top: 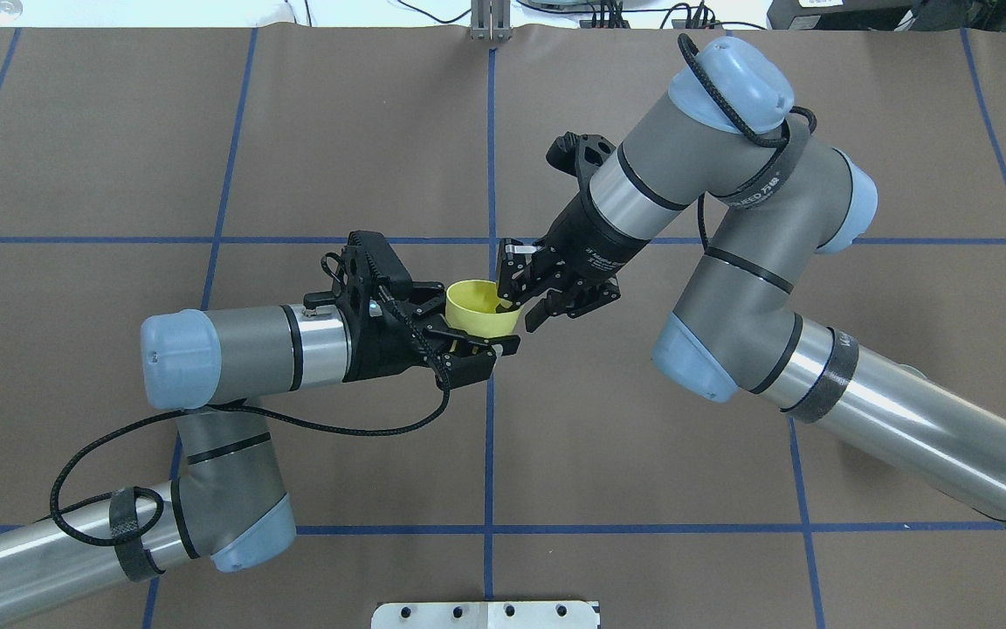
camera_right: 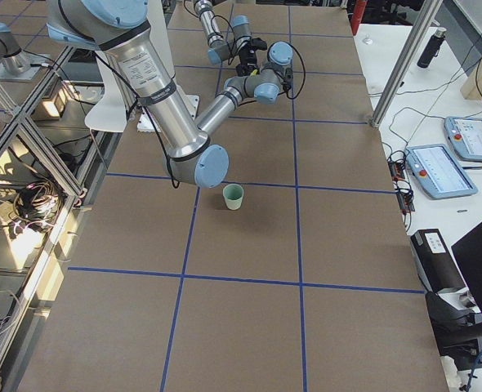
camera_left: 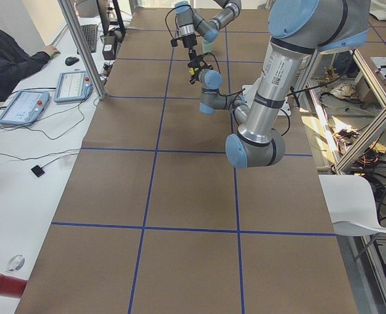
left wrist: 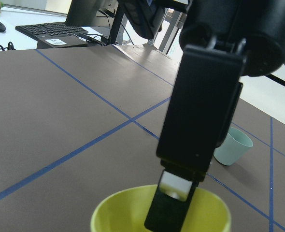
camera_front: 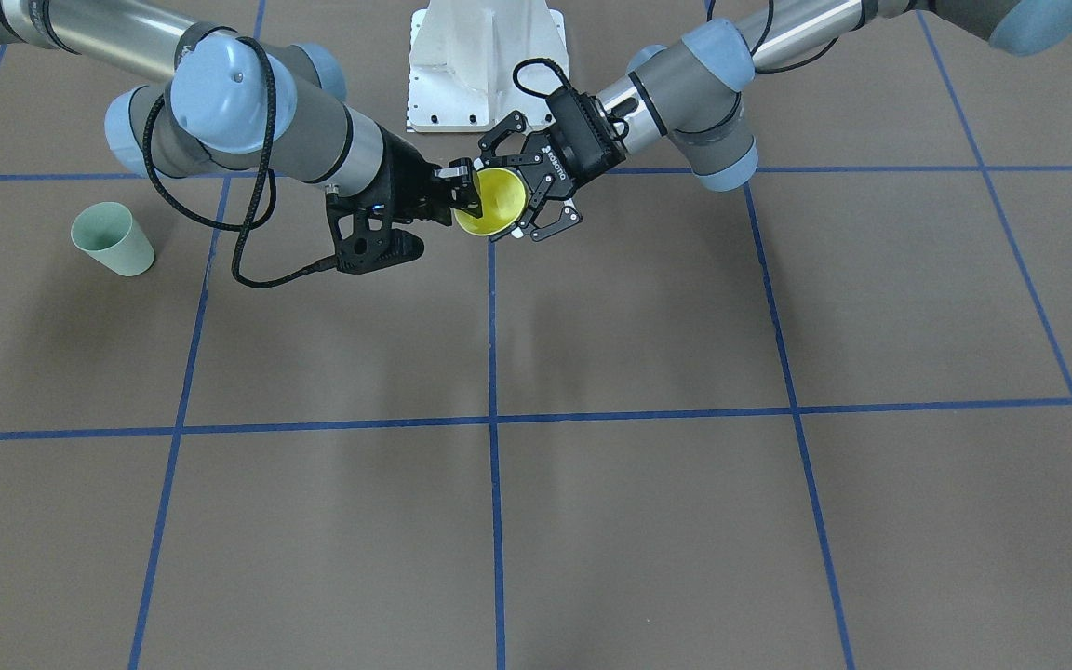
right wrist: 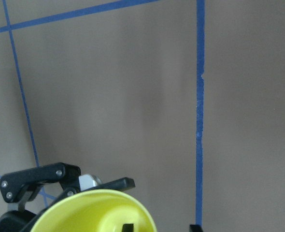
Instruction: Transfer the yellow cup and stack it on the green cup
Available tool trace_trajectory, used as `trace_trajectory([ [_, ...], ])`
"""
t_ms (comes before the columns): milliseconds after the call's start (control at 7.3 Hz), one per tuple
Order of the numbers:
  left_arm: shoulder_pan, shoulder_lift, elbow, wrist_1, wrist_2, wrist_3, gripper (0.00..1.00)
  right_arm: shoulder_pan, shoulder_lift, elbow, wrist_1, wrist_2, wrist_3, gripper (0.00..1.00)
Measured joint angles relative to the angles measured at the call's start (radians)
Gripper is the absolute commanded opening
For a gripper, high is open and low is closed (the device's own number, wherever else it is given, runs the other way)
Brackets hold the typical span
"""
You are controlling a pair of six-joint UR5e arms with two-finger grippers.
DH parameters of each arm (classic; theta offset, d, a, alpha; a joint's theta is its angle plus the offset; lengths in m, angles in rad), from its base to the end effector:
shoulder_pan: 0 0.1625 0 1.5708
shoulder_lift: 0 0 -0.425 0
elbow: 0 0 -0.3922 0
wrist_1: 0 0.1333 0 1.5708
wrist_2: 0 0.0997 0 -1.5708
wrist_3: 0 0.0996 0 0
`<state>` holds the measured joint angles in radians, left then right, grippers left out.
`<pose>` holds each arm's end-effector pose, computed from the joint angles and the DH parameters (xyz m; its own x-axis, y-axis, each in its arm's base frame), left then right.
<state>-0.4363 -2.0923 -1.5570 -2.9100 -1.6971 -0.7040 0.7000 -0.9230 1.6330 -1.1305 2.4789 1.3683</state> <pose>0.5130 -0.3724 0.2175 0.0759 0.7990 -0.5966 0.3886 0.5273 0.7556 -0.4623 -0.4610 0.1798 0.2749 0.0697 0.9590 0.2137 0.9680 -0.1316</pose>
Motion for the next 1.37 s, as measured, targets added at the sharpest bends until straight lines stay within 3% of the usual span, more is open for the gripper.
trace_trajectory([
  [274,0.0,0.0,0.0,0.0,-0.001,0.0,0.0,0.0,0.001,0.001,0.0,0.0,0.0,0.17],
  [411,0.0,0.0,0.0,0.0,-0.001,0.0,0.0,0.0,0.003,0.001,0.001,0.0,0.0,0.0],
  [548,0.0,0.0,0.0,0.0,-0.001,-0.001,0.19,0.0,0.003,0.001,0.001,0.0,0.0,0.0],
  [685,0.0,0.0,0.0,0.0,-0.001,-0.013,0.92,0.0,0.003,0.002,0.002,-0.001,0.0,0.0],
  [821,0.001,-0.001,-0.001,0.001,-0.001,-0.037,1.0,0.0,0.002,0.004,0.005,-0.002,-0.001,0.0],
  [1369,-0.004,-0.003,-0.027,0.002,0.002,-0.071,1.0,0.009,-0.022,0.022,0.007,-0.036,0.0,0.0],
])
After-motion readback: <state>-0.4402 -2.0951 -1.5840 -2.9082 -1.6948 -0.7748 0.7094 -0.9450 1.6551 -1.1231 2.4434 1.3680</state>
